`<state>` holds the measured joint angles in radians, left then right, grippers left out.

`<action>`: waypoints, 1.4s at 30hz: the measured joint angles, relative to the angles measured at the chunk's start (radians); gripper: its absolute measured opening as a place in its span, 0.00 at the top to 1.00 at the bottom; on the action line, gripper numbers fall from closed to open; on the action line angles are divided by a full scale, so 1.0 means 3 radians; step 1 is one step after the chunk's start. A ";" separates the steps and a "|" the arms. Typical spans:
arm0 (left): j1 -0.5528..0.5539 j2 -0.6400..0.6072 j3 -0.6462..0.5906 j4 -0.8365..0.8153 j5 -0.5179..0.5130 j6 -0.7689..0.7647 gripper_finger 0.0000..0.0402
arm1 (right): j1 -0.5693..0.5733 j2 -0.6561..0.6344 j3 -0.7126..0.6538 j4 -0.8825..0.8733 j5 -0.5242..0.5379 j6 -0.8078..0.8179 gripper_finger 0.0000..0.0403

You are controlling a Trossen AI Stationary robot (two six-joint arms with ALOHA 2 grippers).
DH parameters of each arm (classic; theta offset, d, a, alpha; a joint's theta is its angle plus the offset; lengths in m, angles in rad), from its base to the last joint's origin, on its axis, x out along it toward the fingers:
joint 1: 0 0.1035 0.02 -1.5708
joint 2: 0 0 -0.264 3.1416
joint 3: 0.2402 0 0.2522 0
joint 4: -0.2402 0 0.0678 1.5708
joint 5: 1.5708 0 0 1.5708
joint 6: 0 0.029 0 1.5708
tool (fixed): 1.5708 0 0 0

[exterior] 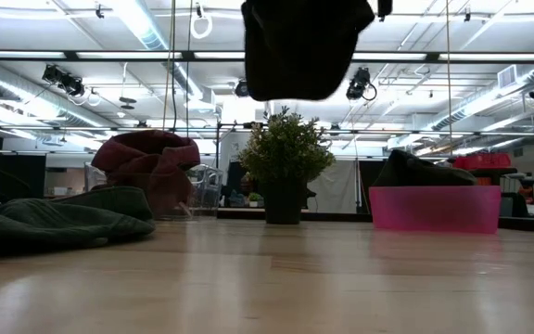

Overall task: Pick & Place hat
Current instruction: Put the right black cap into the red bin

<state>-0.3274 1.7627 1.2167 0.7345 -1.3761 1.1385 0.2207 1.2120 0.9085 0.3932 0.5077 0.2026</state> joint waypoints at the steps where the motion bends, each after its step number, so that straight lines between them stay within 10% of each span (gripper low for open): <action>1: 0.0000 -0.0008 0.0000 -0.0012 0.0002 0.0001 0.99 | 0.0024 -0.0084 0.0000 -0.0212 -0.0098 0.0025 0.48; 7: 0.0000 -0.0014 0.0000 -0.0031 0.0060 0.0025 0.99 | 0.0299 -0.0422 0.0000 -0.1130 -0.0445 -0.0088 0.31; 24: 0.0037 -0.0015 0.0000 -0.0147 0.0256 -0.0004 0.99 | 0.0610 -0.0005 0.0517 -0.1564 0.0998 -0.2186 0.36; 42: 0.0038 -0.0015 0.0000 -0.0220 0.0292 -0.0031 0.99 | 0.0267 0.0635 0.1356 -0.2876 0.1051 -0.2105 0.48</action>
<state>-0.3161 1.7580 1.2167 0.6684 -1.2884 1.1294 0.3007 1.4027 1.3151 -0.4696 0.8229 -0.4291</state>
